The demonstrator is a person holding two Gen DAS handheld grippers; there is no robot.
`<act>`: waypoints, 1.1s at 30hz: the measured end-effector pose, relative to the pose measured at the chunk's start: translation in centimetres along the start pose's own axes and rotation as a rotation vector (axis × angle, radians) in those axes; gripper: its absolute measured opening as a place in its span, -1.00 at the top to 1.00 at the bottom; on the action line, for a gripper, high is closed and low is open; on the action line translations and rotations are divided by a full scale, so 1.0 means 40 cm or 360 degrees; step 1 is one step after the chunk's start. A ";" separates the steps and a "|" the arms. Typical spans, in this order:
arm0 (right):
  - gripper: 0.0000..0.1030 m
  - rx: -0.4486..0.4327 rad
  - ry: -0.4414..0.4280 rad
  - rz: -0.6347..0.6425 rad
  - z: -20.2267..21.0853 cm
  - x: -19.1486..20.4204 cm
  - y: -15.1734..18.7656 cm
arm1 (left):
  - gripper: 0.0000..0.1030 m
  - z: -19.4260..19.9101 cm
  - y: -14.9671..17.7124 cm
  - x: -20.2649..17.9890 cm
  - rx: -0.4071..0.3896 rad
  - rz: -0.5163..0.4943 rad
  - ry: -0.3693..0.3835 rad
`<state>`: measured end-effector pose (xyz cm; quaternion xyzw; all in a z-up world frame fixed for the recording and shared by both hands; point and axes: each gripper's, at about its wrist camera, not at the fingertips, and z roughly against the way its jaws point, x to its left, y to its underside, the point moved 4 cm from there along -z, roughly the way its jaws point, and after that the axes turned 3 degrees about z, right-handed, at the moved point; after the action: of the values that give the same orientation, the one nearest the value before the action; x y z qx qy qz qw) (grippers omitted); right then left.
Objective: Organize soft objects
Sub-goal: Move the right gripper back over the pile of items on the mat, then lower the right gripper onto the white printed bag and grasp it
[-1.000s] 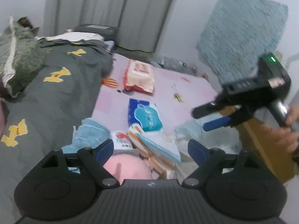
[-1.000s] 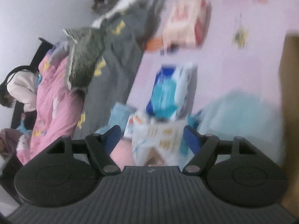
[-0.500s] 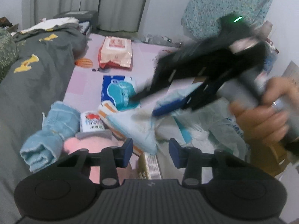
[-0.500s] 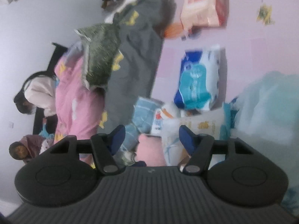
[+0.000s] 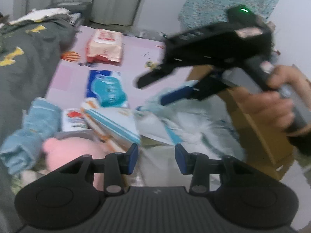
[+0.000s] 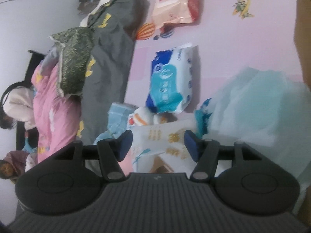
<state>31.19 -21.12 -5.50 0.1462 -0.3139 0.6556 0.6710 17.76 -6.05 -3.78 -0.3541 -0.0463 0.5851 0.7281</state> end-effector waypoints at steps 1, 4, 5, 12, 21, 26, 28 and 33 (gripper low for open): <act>-0.21 0.0020 0.0003 0.0022 -0.013 0.002 -0.008 | 0.19 -0.005 0.002 -0.009 -0.0003 0.0006 0.0006; -0.32 0.0083 0.0006 0.0080 -0.067 0.010 -0.043 | 0.19 -0.029 -0.001 -0.018 -0.0012 0.0060 -0.0002; -0.33 0.0103 0.0003 0.0096 -0.088 0.013 -0.056 | 0.19 -0.036 -0.002 -0.018 -0.0010 0.0086 0.0000; -0.37 0.0274 -0.0006 0.0127 -0.224 -0.006 -0.107 | 0.19 -0.074 -0.012 -0.015 -0.0041 0.0188 -0.0012; -0.38 0.0399 -0.0173 0.0174 -0.220 0.009 -0.073 | -0.01 -0.079 -0.028 0.005 -0.0076 0.0169 -0.0163; -0.38 0.0424 -0.0291 0.0192 -0.160 0.034 -0.045 | -0.04 -0.055 -0.032 0.044 -0.0082 0.0221 -0.0221; -0.38 0.0438 -0.0329 0.0213 -0.141 0.046 -0.026 | 0.00 -0.053 -0.034 0.061 -0.0072 0.0246 -0.0251; -0.38 0.0260 -0.0225 0.0310 -0.125 0.056 -0.044 | 0.19 -0.052 -0.039 0.090 -0.0047 0.0276 -0.0295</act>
<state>33.92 -16.50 -7.56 0.2151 -0.3188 0.7290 0.5662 21.15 -3.93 -5.72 -0.3118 -0.0912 0.6753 0.6621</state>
